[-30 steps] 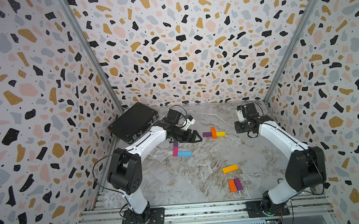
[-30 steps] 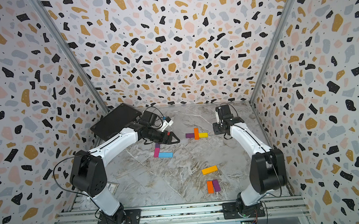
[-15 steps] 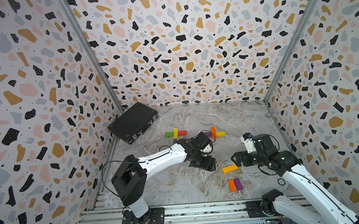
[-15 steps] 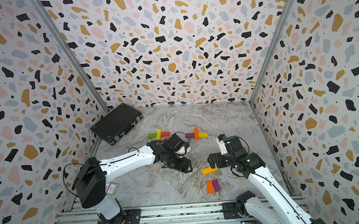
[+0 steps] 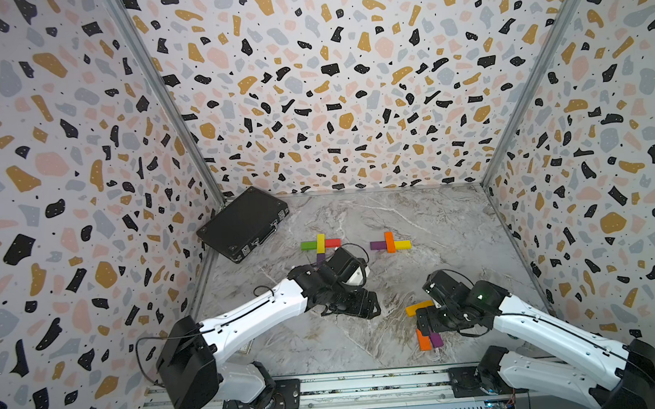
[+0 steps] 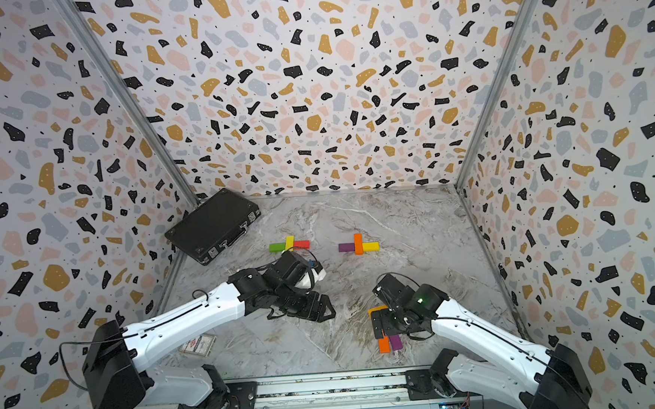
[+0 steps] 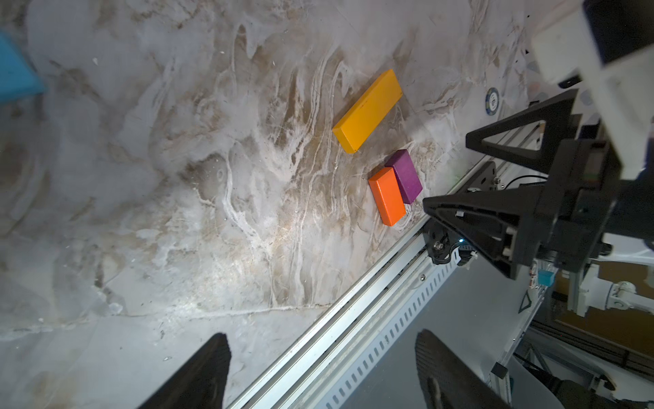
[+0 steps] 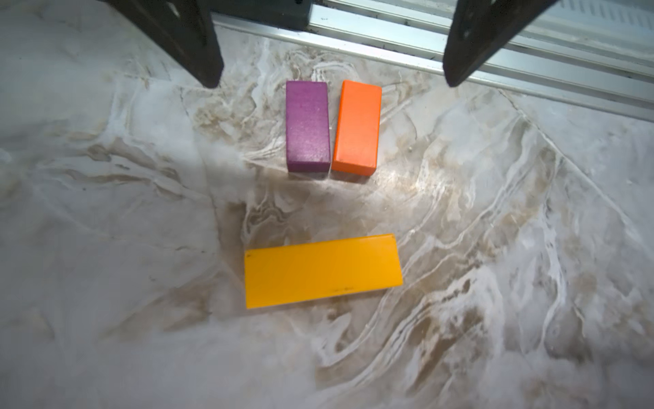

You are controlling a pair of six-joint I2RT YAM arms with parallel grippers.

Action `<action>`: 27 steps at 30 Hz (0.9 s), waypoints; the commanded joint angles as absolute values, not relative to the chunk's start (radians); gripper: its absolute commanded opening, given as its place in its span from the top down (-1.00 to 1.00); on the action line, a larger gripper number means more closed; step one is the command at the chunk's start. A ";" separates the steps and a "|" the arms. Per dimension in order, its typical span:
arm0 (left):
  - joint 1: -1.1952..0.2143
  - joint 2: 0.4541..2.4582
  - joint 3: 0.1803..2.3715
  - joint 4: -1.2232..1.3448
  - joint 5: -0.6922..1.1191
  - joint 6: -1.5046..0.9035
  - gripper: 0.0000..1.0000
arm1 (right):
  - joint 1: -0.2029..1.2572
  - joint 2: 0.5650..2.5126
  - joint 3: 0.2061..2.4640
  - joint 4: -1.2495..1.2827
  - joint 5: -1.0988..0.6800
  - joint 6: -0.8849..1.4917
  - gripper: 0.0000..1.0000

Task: Assemble the letter t with building blocks
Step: Pick up the building block from the center of the board.

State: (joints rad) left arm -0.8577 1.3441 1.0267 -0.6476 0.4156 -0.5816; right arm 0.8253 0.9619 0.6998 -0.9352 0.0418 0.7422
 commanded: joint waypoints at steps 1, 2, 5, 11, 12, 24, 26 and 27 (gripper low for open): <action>-0.828 1.299 0.987 -0.634 0.487 -0.543 -0.66 | 0.841 0.895 0.655 -1.004 0.166 0.859 -0.89; -0.822 1.288 0.977 -0.630 0.498 -0.538 -0.67 | 0.841 0.894 0.643 -1.000 0.172 0.866 -0.75; -0.810 1.267 0.963 -0.629 0.516 -0.523 -0.67 | 0.840 0.948 0.643 -0.991 0.159 0.872 -0.29; -0.783 1.244 0.948 -0.614 0.525 -0.512 -0.68 | 0.841 1.066 0.611 -0.907 0.083 0.844 0.12; -0.779 1.242 0.947 -0.615 0.527 -0.512 -0.68 | 0.840 1.074 0.608 -0.891 0.077 0.844 0.12; -0.759 1.247 0.927 -0.604 0.520 -0.508 -0.69 | 0.843 1.001 0.555 -0.864 0.030 0.810 0.12; -0.759 1.250 0.930 -0.602 0.519 -0.508 -0.69 | 0.844 1.039 0.551 -0.864 0.021 0.805 0.12; -0.758 1.250 0.928 -0.600 0.518 -0.510 -0.69 | 0.845 1.062 0.550 -0.857 0.013 0.799 0.12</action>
